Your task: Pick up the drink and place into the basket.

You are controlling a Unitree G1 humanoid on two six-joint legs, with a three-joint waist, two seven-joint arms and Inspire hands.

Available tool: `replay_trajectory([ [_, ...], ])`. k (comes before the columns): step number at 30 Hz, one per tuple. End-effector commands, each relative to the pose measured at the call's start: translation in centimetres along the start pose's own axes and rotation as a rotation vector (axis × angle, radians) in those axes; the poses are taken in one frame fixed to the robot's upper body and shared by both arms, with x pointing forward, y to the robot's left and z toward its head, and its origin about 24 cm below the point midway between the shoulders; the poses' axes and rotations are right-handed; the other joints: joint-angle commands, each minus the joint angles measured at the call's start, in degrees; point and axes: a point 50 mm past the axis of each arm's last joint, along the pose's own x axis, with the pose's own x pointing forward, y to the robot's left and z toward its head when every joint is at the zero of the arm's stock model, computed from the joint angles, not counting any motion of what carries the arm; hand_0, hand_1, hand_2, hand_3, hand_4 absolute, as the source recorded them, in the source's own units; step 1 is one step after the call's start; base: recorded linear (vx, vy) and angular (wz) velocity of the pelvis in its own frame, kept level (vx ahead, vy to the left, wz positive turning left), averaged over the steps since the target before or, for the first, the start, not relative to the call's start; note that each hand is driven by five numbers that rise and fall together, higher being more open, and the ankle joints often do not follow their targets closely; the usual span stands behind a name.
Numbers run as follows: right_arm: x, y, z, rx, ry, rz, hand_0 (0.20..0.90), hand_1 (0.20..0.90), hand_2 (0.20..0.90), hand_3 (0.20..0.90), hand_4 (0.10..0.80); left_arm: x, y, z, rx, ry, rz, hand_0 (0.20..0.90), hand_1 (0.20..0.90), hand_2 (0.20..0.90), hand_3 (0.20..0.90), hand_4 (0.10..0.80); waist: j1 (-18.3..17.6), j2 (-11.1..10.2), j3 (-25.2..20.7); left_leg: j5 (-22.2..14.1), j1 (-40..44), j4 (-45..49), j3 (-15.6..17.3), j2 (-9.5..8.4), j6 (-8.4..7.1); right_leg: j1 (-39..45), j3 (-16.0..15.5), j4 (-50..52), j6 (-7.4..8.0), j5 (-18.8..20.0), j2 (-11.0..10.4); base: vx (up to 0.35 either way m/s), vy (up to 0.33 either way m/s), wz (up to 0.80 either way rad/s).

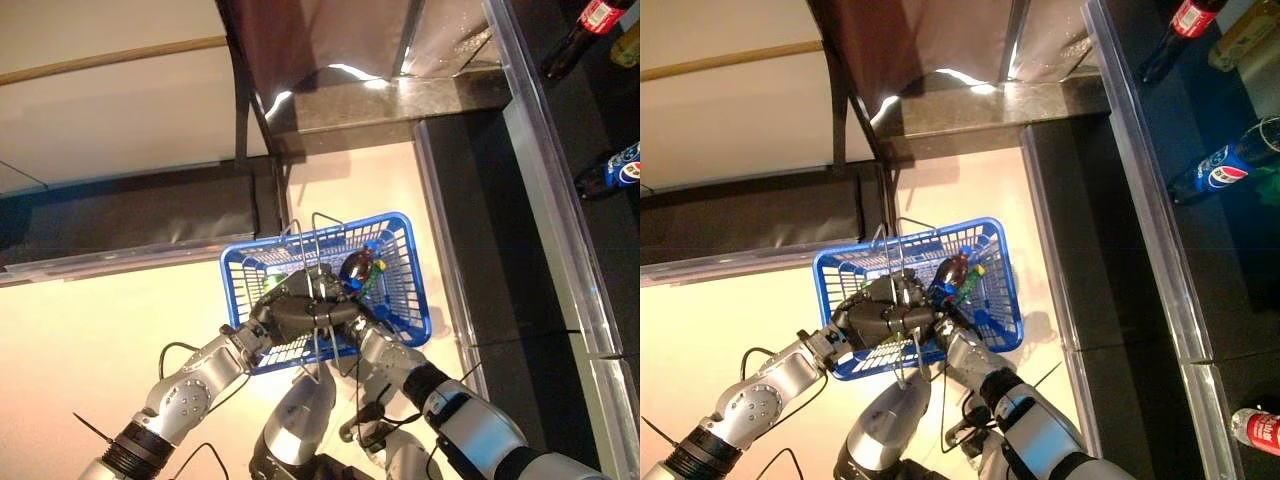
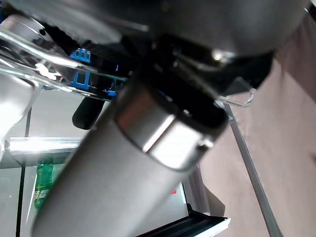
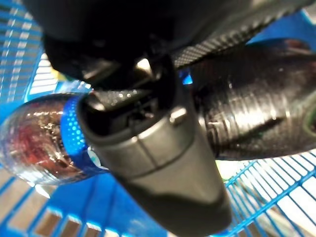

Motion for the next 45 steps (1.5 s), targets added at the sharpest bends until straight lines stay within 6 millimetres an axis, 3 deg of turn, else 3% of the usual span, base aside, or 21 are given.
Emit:
replay_trajectory([
  [1, -0.8, 8.2, 0.9, 0.061, -0.030, 0.307, 0.300, 0.300, 0.300, 0.200, 0.100, -0.3, -15.3, 9.6, 0.161, -0.543, -0.935, 0.300, 0.300, 0.300, 0.200, 0.100, -1.3, 4.5, -4.3, -0.7, -0.6, 2.5, -1.0, -2.77, 1.80, -1.2, -1.8, -0.5, -1.21, 8.8, 0.7, 0.039, -0.002, 0.00],
  [3, -0.8, 8.3, 1.4, 0.063, -0.032, 0.317, 0.300, 0.300, 0.300, 0.200, 0.100, -0.3, -15.1, 9.6, 0.162, -0.541, -0.931, 0.300, 0.300, 0.300, 0.200, 0.100, -1.1, 4.6, -4.3, -0.8, -0.6, 2.6, -1.0, -2.84, 1.80, -1.3, -2.0, -0.4, -1.09, 8.8, 0.5, 0.036, 0.009, 0.03],
  [4, -0.7, 8.3, 1.5, 0.064, -0.031, 0.310, 0.394, 0.394, 0.394, 0.310, 0.210, -0.3, -15.1, 9.6, 0.163, -0.541, -0.928, 0.300, 0.300, 0.300, 0.200, 0.100, -1.1, 4.6, -4.3, -0.8, -0.6, 2.7, -0.9, -2.82, 1.81, -1.3, -2.0, -0.3, -1.05, 8.8, 0.4, 0.040, 0.020, 0.03],
  [5, -0.7, 8.2, 1.5, 0.061, -0.030, 0.303, 0.714, 0.714, 0.714, 0.683, 0.583, -0.3, -15.0, 9.6, 0.167, -0.543, -0.922, 0.300, 0.300, 0.300, 0.200, 0.100, -1.1, 4.6, -4.3, -0.8, -0.5, 2.7, -0.8, -2.80, 1.83, -1.2, -2.1, -0.2, -1.01, 8.8, 0.3, 0.039, 0.018, 0.00],
  [6, -0.7, 8.0, 1.6, 0.059, -0.028, 0.299, 0.900, 0.900, 0.900, 0.900, 0.800, -0.3, -14.9, 9.6, 0.170, -0.543, -0.914, 0.300, 0.300, 0.300, 0.200, 0.100, -1.0, 4.6, -4.3, -0.8, -0.5, 2.8, -0.8, -2.80, 1.86, -1.2, -2.2, -0.1, -0.96, 8.8, 0.2, 0.042, 0.015, 0.00],
  [16, -0.4, 6.5, 2.0, 0.062, -0.033, 0.266, 0.900, 0.900, 0.900, 0.900, 0.800, -0.5, -14.3, 9.5, 0.157, -0.540, -0.858, 0.300, 0.300, 0.300, 0.200, 0.100, -0.7, 4.1, -4.2, -1.1, -0.3, 2.9, -0.4, -2.71, 2.01, -1.0, -2.3, 0.4, -0.56, 8.7, -0.3, 0.017, 0.001, 0.00],
  [34, -1.4, 6.6, 3.0, 0.075, -0.140, 0.314, 0.900, 0.900, 0.900, 0.900, 0.800, -1.1, -13.2, 8.9, 0.141, -0.544, -0.794, 0.300, 0.300, 0.300, 0.200, 0.100, -1.7, 3.2, -4.1, -1.6, 0.6, 3.2, 0.8, -1.82, 2.03, -0.5, -1.9, 0.5, -0.28, 8.8, -0.4, 0.004, -0.004, 0.01],
  [40, -3.9, 7.5, 3.1, 0.041, -0.250, 0.407, 0.900, 0.900, 0.900, 0.900, 0.800, -2.0, -11.8, 8.6, 0.161, -0.570, -0.705, 0.300, 0.300, 0.300, 0.200, 0.100, -3.0, 2.2, -4.2, -1.8, 1.3, 2.9, 1.2, -1.12, 1.88, -0.1, -1.4, -0.1, -0.24, 8.7, -0.1, 0.003, -0.003, -0.01],
  [45, -6.7, 5.3, 2.6, -0.070, -0.351, 0.421, 0.900, 0.900, 0.900, 0.900, 0.800, -3.5, -10.0, 7.9, 0.142, -0.602, -0.597, 0.300, 0.300, 0.300, 0.200, 0.100, -5.0, 0.8, -4.9, -1.9, 2.3, 1.9, 2.1, -0.29, 1.97, 0.4, -0.1, -1.3, -0.05, 8.7, 0.7, 0.016, -0.001, -0.09],
])
